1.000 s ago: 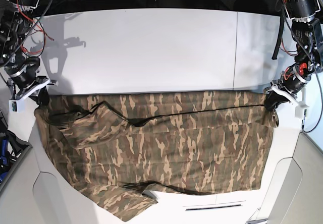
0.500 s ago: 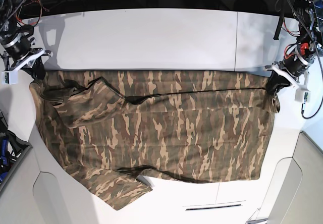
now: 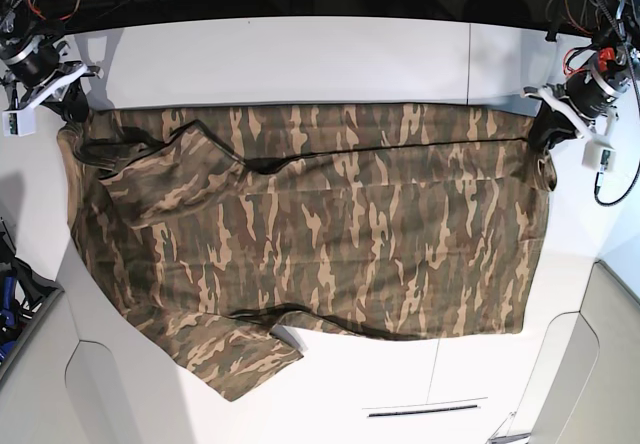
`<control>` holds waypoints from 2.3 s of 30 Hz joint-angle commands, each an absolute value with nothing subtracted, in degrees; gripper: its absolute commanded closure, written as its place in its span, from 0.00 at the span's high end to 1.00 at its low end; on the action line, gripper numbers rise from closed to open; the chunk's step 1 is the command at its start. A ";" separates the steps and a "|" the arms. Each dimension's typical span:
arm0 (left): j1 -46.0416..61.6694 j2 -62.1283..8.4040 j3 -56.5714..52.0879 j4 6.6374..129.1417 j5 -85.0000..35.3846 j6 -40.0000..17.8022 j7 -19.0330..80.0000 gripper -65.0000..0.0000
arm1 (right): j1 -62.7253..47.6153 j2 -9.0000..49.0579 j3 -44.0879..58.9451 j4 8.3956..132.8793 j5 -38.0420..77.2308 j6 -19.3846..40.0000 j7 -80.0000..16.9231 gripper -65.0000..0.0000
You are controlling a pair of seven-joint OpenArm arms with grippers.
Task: Fold the T-shirt properly
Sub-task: 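Pull the folded edge back with both grippers to straighten the fold, then release the fabric and move both grippers to the hem corners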
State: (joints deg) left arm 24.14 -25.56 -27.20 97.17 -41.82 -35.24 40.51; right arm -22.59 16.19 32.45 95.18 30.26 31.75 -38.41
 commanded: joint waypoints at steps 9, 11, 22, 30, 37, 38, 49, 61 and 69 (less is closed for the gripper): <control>29.80 -26.55 -28.23 103.35 -42.46 -35.62 40.32 0.00 | -26.52 17.17 33.45 101.36 33.67 31.94 -41.98 0.00; 30.37 -26.55 -28.23 104.05 -42.37 -35.62 40.32 0.00 | -27.42 17.15 33.69 102.41 33.95 31.94 -42.30 0.00; 30.52 -26.52 -28.23 104.20 -42.04 -35.62 40.60 0.00 | -28.16 17.15 35.20 103.96 33.91 31.92 -45.30 0.00; 31.57 -26.52 -28.21 106.19 -42.02 -35.62 42.87 0.00 | -28.16 17.12 39.55 103.96 37.36 31.92 -49.04 0.00; 35.73 -26.50 -28.21 110.43 -41.93 -35.62 42.72 0.00 | -29.58 17.15 43.03 103.96 40.80 31.94 -51.48 0.00; 35.94 -26.52 -28.23 110.59 -41.93 -35.62 42.70 0.00 | -29.58 17.15 43.11 103.96 40.80 31.94 -51.70 0.00; 36.36 -26.50 -28.21 110.72 -40.21 -35.59 42.96 0.00 | -32.25 17.12 43.11 103.92 41.58 31.90 -51.46 0.00; 36.34 -26.52 -28.71 110.74 -37.87 -33.17 43.55 0.42 | -31.31 17.17 47.11 103.94 40.95 31.73 -46.46 0.35; 36.14 -26.55 -37.39 110.74 -40.14 -32.60 43.55 0.42 | -24.12 18.61 55.64 103.94 41.30 31.70 -46.48 0.35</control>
